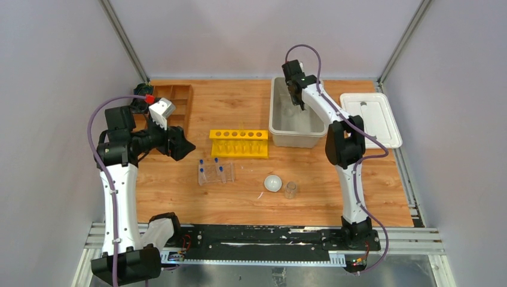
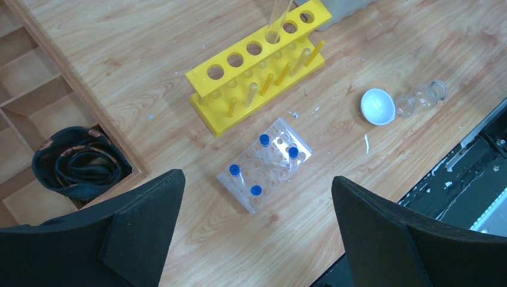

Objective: Organize the chemistry lab equipment

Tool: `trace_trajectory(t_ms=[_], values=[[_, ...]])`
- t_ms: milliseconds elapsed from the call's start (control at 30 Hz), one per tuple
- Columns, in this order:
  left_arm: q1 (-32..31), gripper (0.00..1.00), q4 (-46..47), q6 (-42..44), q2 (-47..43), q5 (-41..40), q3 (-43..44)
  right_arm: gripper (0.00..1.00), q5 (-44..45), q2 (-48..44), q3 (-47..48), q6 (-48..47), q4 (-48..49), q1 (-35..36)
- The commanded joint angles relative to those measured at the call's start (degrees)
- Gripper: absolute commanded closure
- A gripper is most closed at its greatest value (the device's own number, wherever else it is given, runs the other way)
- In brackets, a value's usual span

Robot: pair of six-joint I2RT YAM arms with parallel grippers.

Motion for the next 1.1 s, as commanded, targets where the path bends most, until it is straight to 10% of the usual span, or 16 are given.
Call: trace_trajectory(t_ms=[0,233,467,1067], values=[[0.2,0.01,0.1,1.1,0.5,0.2,1.1,1.0,-0.6,0.3,-1.0,0.1,3.3,-0.6],[0.2,0.01,0.1,1.5,-0.1,-1.0,1.4,0.99,-2.8,-0.2,-5.4,2.4,7.4,-1.7],[0.2,0.0,0.1,1.5,0.0,-1.3,0.9,0.65,0.8,-3.9,-7.9,3.1,7.4,-1.5],[0.2,0.0,0.1,-1.6,-2.2,-0.8,1.8,0.45,1.5,-44.7,-36.0,4.0,8.6,13.7]])
